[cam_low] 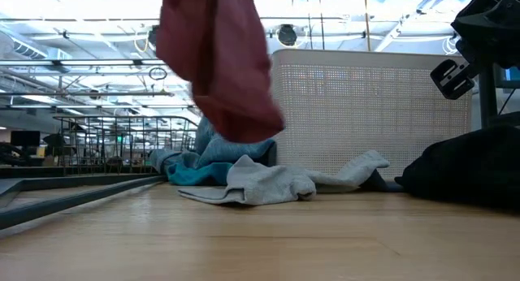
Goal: Pick & Place Cloths
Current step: Put the pink boxers into the transparent bin
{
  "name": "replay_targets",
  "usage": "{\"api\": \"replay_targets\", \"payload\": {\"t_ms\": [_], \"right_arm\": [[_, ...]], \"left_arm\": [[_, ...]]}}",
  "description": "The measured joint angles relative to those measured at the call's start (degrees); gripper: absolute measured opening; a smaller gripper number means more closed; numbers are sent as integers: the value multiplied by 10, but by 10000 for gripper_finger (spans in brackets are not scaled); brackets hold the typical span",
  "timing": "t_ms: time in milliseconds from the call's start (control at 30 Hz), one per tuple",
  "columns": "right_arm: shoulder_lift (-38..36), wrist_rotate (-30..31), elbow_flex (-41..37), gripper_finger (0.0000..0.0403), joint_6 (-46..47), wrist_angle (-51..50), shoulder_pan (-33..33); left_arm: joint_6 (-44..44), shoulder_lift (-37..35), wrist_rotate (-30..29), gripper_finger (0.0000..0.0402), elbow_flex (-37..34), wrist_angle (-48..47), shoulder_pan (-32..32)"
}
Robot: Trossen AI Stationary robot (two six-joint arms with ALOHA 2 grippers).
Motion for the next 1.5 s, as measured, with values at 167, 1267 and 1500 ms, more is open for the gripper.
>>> {"api": "replay_targets", "payload": {"t_ms": [167, 1267, 1500], "right_arm": [[0, 0, 0, 4, -1, 0, 0], [0, 61, 0, 4, 0, -2, 0], [0, 61, 0, 4, 1, -4, 0]], "left_arm": [[28, 47, -13, 0, 115, -147, 0], [201, 73, -88, 0, 338, -437, -6], [353, 72, -38, 0, 338, -437, -15]]}}
